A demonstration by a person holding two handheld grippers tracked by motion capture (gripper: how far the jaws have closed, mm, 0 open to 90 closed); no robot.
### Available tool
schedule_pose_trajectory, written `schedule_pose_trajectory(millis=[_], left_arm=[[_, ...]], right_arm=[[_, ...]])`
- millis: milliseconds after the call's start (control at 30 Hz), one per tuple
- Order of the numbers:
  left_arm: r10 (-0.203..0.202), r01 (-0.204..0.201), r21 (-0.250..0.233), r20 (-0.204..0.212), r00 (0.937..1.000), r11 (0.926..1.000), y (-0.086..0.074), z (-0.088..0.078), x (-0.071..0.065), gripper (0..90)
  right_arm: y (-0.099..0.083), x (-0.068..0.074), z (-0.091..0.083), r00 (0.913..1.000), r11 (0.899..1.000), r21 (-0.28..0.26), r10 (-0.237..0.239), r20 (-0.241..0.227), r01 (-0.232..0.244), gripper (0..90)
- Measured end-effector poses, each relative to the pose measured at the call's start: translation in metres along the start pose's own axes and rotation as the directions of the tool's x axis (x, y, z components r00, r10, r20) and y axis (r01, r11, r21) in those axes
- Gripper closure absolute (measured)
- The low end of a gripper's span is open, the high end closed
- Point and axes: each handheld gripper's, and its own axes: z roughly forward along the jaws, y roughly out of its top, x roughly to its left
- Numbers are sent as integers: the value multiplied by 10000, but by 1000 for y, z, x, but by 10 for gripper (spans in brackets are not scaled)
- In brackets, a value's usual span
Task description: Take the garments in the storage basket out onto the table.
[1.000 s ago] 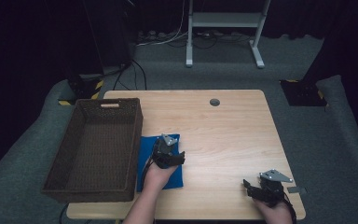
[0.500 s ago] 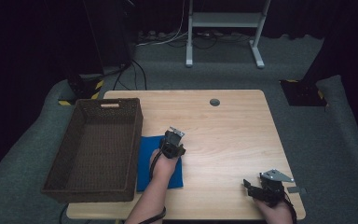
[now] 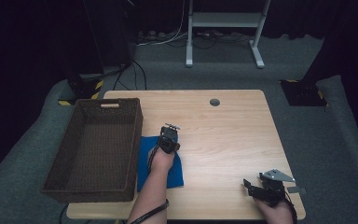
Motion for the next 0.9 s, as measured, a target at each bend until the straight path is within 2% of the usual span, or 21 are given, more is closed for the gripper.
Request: schedule_pose_trajectory(millis=[133,233,433,600,700,900], left_arm=[[504,-502,63,-483,9976,9987,0,0,-5,771],[645,-651,-82,-599,9961,9978,-2,0,-6,788],[349,-368,-609,-312,9989,9975,-9,-2,-4,793],[156,-163,-1386,-58,9999,9902,-18,-8,-2,791],[20,0,-1871,106,9999,9823,-23,-13,-2,792],[-24,178,-3142,494,9988,9492,-38,-27,-3,792]], right_arm=[[0,0,0,10000,10000,3,0,-2,0,250],[0,0,0,10000,10000,2,14,-10,-14,250],[0,0,0,10000,10000,15,-12,16,12,249],[0,4,1,9994,9995,131,-303,175,301,227],[1,6,2,9982,9983,245,-532,270,525,197],[1,6,3,9980,9976,304,-625,129,621,158]])
